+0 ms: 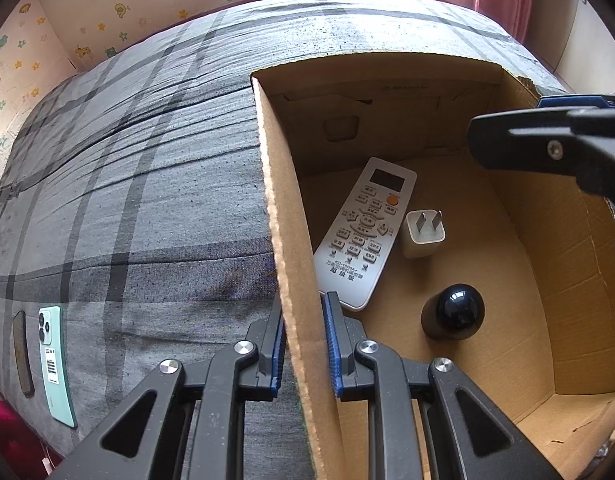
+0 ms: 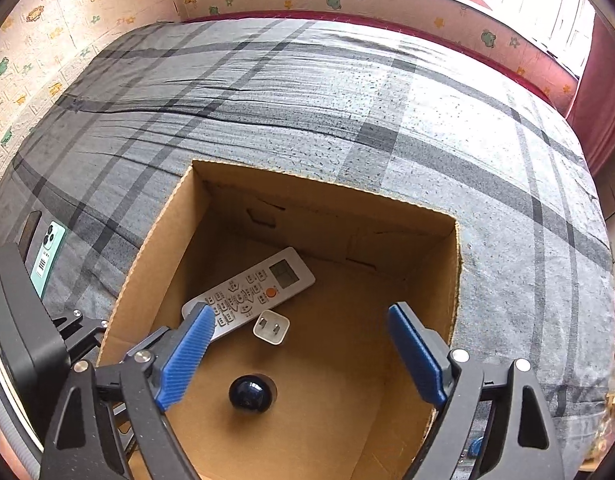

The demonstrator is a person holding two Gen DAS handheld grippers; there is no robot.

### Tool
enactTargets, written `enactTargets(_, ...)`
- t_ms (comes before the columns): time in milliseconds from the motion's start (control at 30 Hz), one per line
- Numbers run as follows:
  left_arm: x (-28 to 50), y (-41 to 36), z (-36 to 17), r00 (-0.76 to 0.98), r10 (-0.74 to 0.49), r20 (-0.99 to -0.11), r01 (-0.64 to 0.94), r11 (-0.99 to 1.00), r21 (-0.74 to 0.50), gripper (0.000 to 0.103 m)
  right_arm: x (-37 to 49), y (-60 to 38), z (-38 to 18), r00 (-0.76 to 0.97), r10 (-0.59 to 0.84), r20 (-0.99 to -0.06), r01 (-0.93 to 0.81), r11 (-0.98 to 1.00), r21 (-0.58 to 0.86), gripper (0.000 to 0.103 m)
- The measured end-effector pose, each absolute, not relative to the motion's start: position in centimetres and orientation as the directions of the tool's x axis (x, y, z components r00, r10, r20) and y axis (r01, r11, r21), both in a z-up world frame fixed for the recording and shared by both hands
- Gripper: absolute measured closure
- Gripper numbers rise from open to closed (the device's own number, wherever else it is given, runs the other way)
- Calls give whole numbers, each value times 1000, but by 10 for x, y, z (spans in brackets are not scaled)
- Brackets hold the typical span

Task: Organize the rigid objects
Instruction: 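Move the right gripper back to the large white charger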

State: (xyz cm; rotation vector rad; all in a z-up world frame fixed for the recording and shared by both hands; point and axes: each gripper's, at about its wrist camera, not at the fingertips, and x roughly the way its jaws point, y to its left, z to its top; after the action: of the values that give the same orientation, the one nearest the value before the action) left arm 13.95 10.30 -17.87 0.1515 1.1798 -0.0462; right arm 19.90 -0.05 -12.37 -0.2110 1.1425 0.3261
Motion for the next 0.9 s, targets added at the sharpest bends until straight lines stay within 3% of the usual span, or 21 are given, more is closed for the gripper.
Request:
enactTargets(200,138,102,-179,385,49,-922,114,988,100,83,198,-24,-109,408,142,-902,-326,945,2,1)
enactTargets(900,136,104,-179,390,48,-920,104,990,96,83,175,-144,-87,474,38,-880,-152,988,-40,0)
